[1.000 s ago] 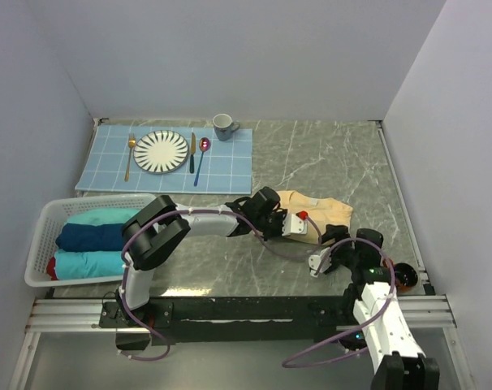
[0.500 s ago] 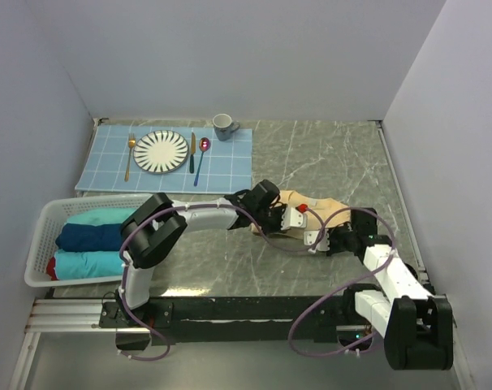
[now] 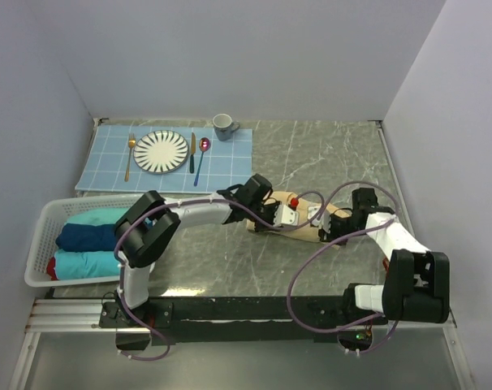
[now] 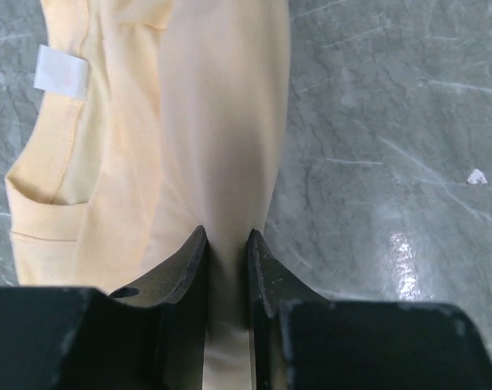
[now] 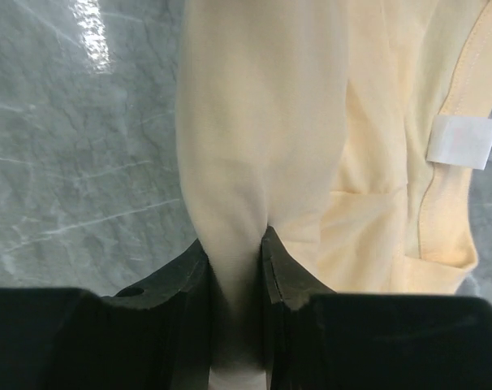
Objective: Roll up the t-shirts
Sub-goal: Roll the T-shirt to the center of the board.
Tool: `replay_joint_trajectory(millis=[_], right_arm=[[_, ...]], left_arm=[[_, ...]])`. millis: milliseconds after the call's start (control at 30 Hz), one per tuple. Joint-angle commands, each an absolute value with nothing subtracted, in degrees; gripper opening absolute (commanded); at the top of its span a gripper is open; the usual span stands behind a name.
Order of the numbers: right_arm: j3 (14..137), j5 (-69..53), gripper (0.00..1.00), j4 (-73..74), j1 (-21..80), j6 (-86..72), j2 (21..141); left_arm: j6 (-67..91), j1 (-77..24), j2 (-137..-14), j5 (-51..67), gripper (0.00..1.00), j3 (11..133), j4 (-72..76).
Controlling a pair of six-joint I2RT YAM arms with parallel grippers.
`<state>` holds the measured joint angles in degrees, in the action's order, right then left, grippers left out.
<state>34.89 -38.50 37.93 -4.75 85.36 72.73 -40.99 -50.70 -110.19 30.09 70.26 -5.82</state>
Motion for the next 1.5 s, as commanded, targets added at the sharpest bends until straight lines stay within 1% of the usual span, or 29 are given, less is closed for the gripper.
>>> replay_joint_trajectory(millis=[0,33,67,100,133,200,233,267,367,433,500,600,700,867,933,1033,1100,1200,1233,1267,1300,1333,1367,1400,1467], right_arm=[[37.6,-29.4,0.12,49.9,-9.5,79.1,76.0],[38.6,-29.6,0.12,51.4,-10.0,79.4,77.3],[39.6,-30.2,0.13,54.9,-10.9,80.1,78.4],[41.7,-30.8,0.13,56.3,-11.7,80.2,79.4],[42.8,-31.5,0.13,57.7,-12.4,80.2,81.8],[45.7,-32.8,0.13,61.7,-14.3,80.4,84.7],[46.5,-33.1,0.13,63.0,-14.9,80.5,87.8],[47.2,-33.3,0.13,65.5,-15.3,80.9,89.5],[49.7,-35.0,0.13,70.1,-16.7,81.4,95.0],[51.3,-36.0,0.13,71.9,-17.7,81.8,97.7],[53.2,-36.2,0.13,74.4,-18.2,82.2,99.5],[57.4,-36.2,0.13,79.7,-19.2,82.4,107.2],[60.9,-36.3,0.13,81.6,-21.6,81.1,110.9],[65.6,-34.3,0.12,82.1,-23.3,76.4,118.6],[67.3,-33.2,0.11,81.0,-23.4,73.8,120.8],[70.4,-32.6,0.11,81.5,-23.4,70.2,124.7],[71.9,-32.5,0.11,81.7,-23.4,68.4,126.2],[72.9,-31.5,0.11,81.2,-23.3,67.6,128.3],[73.3,-31.6,0.11,81.5,-23.2,67.5,128.8],[73.8,-31.6,0.11,81.7,-23.1,66.3,129.4],[74.6,-31.8,0.11,81.7,-22.9,65.8,129.9],[74.8,-31.8,0.1,81.8,-22.7,65.5,129.9],[75.0,-31.3,0.1,81.7,-22.4,64.9,129.9],[75.0,-31.0,0.1,81.5,-22.2,64.5,129.6],[74.8,-30.3,0.1,80.8,-21.4,63.5,129.6]], left_arm=[[-49.2,-45.8,-112.8,31.7,0.07,78.7,-33.4],[-50.7,-45.2,-115.4,35.4,0.05,85.6,-44.2],[-52.2,-44.7,-117.1,36.8,0.04,89.6,-49.3],[-55.0,-44.1,-120.9,38.3,0.03,97.6,-55.6],[-56.2,-43.9,-122.9,40.6,0.01,101.2,-64.9],[-59.2,-43.6,-126.5,42.4,0.01,107.5,-73.1],[-59.8,-43.4,-129.4,43.3,0.01,112.8,-76.1],[-59.1,-43.4,-130.5,44.1,0.01,114.7,-78.5],[-56.7,-42.5,-132.0,46.1,0.01,119.6,-78.5],[-52.9,-41.8,-134.7,45.8,0.01,126.0,-77.5],[-47.1,-40.4,-137.5,47.5,0.01,131.7,-74.4],[-41.2,-38.7,-140.3,49.7,0.01,136.0,-69.6],[-39.1,-38.1,-141.7,50.1,0.01,136.1,-63.8],[-33.8,-37.8,-145.0,51.8,0.01,137.5,-58.2],[-32.7,-37.4,-147.4,52.5,0.01,139.2,-58.7],[-37.8,-37.4,-148.4,51.5,0.01,138.9,-62.1],[-41.6,-37.3,-147.4,50.6,0.01,136.2,-65.1],[-43.3,-37.0,-146.3,47.6,0.01,131.5,-65.1],[-42.0,-37.0,-146.2,45.8,0.06,130.8,-63.7],[-38.8,-36.7,-146.0,42.0,0.15,130.4,-59.7],[-36.8,-36.6,-144.7,40.2,0.25,130.0,-57.3],[-34.3,-36.0,-143.2,39.0,0.33,129.0,-53.4],[-29.6,-34.5,-141.0,39.1,0.33,127.1,-49.0],[-26.7,-33.8,-135.3,38.6,0.33,121.3,-36.9],[-23.1,-33.4,-128.9,36.1,0.39,114.6,-26.4]])
